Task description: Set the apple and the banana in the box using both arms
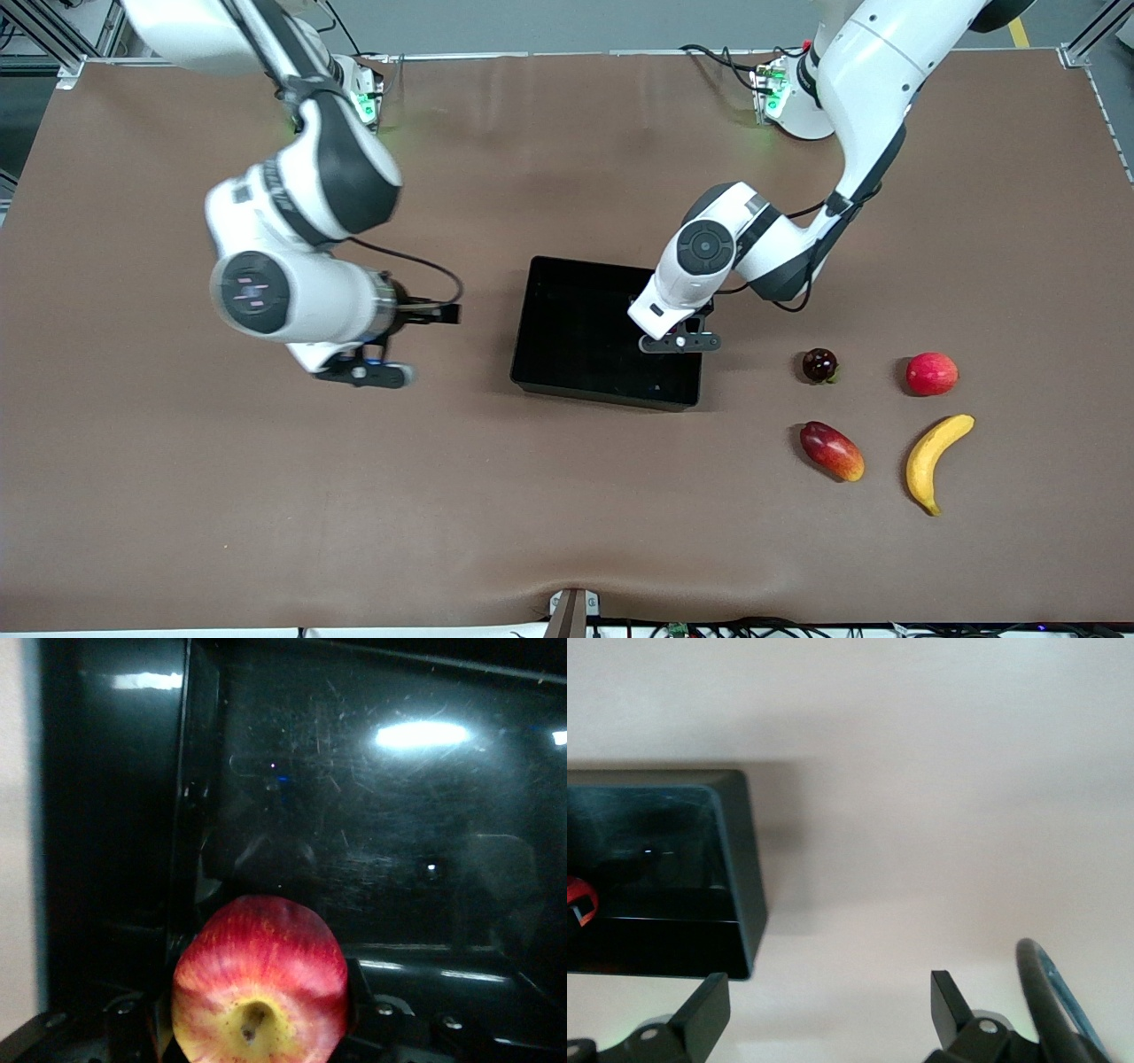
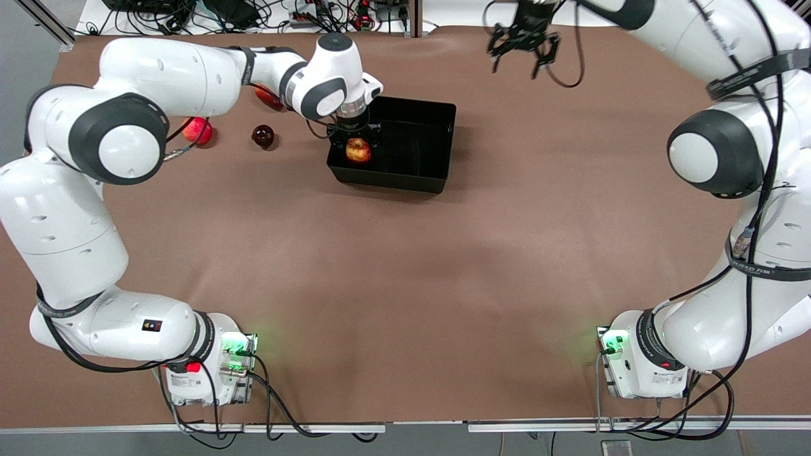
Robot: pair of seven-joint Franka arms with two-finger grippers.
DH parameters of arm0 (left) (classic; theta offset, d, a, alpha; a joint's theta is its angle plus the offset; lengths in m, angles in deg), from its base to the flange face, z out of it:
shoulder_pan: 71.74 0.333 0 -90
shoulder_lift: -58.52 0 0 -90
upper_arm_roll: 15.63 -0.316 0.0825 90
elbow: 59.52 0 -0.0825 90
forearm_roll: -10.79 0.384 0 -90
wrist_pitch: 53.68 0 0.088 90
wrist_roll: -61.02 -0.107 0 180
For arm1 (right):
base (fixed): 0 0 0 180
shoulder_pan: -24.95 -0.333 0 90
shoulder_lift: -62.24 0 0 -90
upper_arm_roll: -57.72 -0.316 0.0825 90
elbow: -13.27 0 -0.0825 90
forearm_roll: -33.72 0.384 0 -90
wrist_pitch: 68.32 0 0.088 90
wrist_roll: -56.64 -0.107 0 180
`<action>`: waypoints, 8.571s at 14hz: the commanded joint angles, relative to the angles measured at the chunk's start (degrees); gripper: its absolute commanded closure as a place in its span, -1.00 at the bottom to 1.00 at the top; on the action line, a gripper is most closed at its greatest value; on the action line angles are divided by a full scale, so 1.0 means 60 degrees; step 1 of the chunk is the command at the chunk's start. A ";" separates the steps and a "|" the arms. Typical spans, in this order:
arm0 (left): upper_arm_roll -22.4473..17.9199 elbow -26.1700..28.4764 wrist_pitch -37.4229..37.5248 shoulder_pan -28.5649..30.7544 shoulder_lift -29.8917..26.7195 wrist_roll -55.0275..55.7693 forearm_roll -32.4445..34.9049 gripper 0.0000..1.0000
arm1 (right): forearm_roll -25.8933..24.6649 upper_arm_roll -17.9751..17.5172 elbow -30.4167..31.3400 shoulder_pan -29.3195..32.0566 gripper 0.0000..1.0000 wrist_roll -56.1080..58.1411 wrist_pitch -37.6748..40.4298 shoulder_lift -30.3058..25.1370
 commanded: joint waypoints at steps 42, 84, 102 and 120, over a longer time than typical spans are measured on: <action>-0.1927 -0.3398 -0.2700 0.5012 0.2601 -1.0179 0.0814 -1.00 | -0.1891 -0.0240 0.2791 0.3298 -1.00 0.5375 -0.0271 -0.4958; -0.1088 -0.4467 0.2121 -0.3318 0.0976 0.0088 0.1019 1.00 | -0.1964 -0.0240 0.2937 0.3591 -1.00 0.5244 -0.0256 -0.5104; -0.2132 -0.4892 0.0068 -0.4392 0.3057 0.0046 0.1048 -0.14 | -0.1906 0.0080 0.2937 0.3547 -1.00 0.5288 -0.0212 -0.5148; -0.2015 -0.4833 0.4636 -0.0776 -0.1351 -0.1666 0.0667 -1.00 | -0.1920 0.0580 0.2879 0.3459 -1.00 0.5347 -0.0212 -0.5104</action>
